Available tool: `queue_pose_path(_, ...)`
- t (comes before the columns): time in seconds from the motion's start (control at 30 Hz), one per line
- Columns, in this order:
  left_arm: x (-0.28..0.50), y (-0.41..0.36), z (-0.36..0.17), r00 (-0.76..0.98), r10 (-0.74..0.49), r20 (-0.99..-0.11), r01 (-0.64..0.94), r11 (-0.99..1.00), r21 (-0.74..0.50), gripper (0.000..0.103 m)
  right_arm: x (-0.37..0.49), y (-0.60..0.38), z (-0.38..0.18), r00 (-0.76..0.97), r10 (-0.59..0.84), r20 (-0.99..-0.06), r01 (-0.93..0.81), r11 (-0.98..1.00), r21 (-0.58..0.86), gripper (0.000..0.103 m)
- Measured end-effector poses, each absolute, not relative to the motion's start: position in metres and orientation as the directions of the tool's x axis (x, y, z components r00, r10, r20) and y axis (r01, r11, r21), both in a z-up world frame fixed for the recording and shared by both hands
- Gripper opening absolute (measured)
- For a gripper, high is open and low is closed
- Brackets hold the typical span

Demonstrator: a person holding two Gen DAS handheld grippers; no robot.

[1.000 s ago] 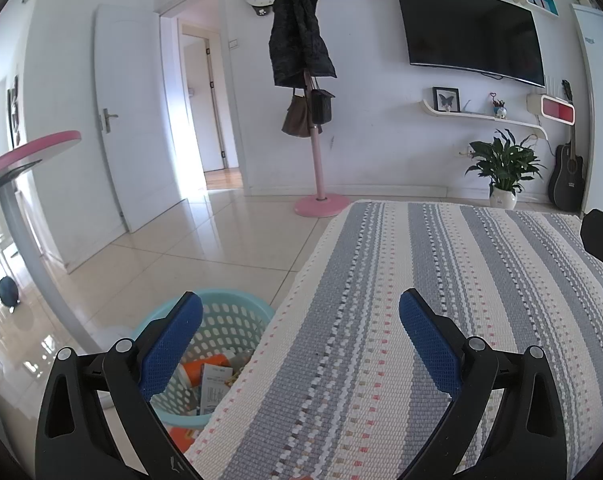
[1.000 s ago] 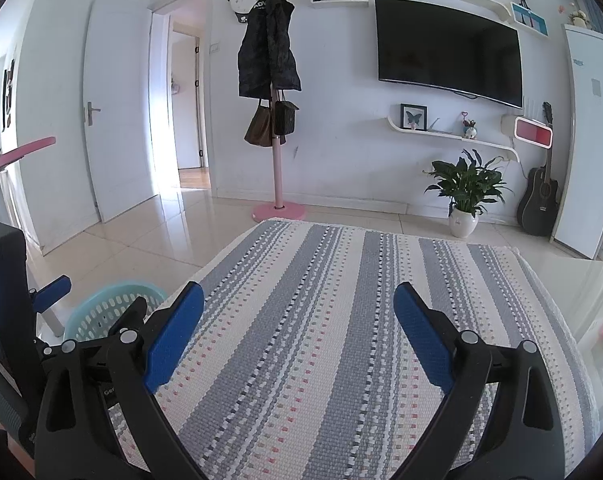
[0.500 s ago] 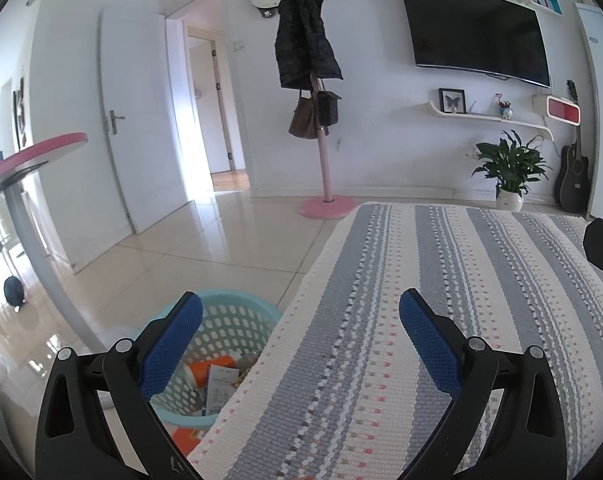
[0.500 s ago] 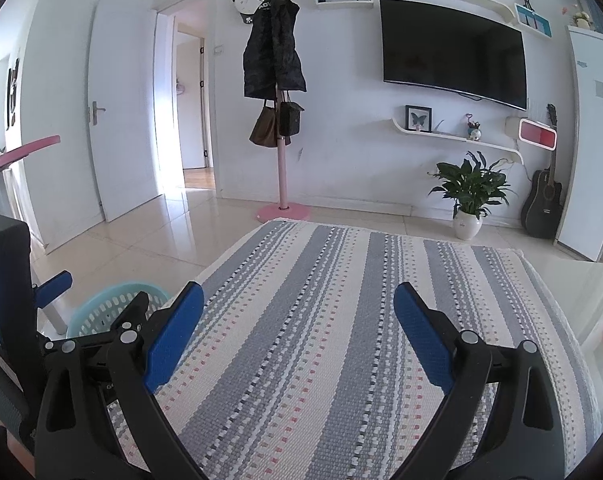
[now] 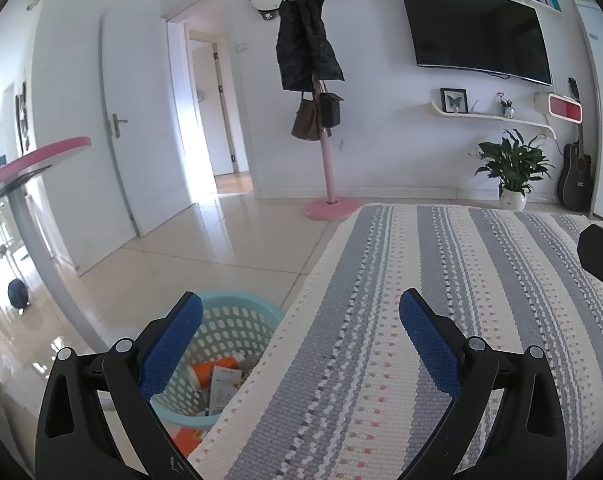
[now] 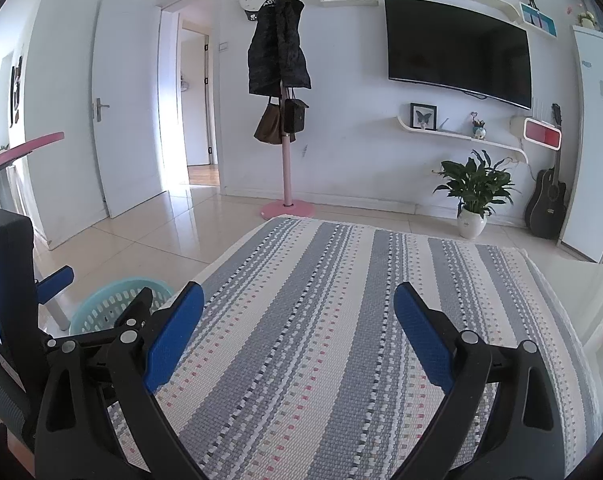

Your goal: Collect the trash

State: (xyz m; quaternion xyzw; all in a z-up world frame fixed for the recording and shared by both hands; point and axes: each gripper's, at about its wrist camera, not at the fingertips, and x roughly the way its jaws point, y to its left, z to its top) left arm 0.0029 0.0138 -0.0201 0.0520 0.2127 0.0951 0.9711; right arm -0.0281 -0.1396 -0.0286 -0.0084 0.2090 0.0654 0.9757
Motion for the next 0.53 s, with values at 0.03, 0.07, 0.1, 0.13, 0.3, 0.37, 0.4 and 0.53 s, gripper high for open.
queue_pose_path(0.03,0.0026,0.0136,-0.0199,0.893,0.209,-0.399,-0.165,0.976,0.143,0.095,-0.0278,-0.1397,-0.0289,0.904,0.125,-0.409,-0.132,0.991,0.01,0.091)
queue_pose_path(0.07,0.0017,0.0123,-0.0196,0.894,0.211,-0.396,-0.167,0.975,0.144,0.095,-0.0277,-0.1398,-0.029,0.904,0.125,-0.409,-0.133,0.991,0.009,0.091)
queue_pose_path(0.1,0.0012,0.0119,-0.0193,0.894,0.212,-0.394,-0.167,0.975,0.146,0.096,-0.0277,-0.1397,-0.0294,0.904,0.125,-0.409,-0.134,0.991,0.008,0.091)
queue_pose_path(0.13,0.0011,0.012,-0.0192,0.895,0.21,-0.393,-0.164,0.975,0.147,0.095,-0.0277,-0.1398,-0.0297,0.903,0.127,-0.41,-0.135,0.991,0.008,0.091)
queue_pose_path(0.3,0.0019,0.0137,-0.0196,0.894,0.181,-0.409,-0.14,0.982,0.128,0.096,-0.0266,-0.1399,-0.0315,0.901,0.129,-0.413,-0.138,0.99,0.009,0.091)
queue_pose_path(0.37,0.0029,0.0143,-0.0202,0.891,0.173,-0.421,-0.134,0.984,0.119,0.096,-0.0256,-0.1396,-0.0321,0.9,0.131,-0.416,-0.139,0.99,0.011,0.091)
queue_pose_path(0.4,0.0028,0.0143,-0.0201,0.891,0.168,-0.422,-0.131,0.985,0.116,0.096,-0.0254,-0.1397,-0.0322,0.899,0.131,-0.417,-0.139,0.99,0.012,0.091)
queue_pose_path(0.53,0.0029,0.0131,-0.0208,0.891,0.162,-0.423,-0.122,0.985,0.121,0.096,-0.0251,-0.1399,-0.0326,0.899,0.132,-0.418,-0.139,0.99,0.013,0.091)
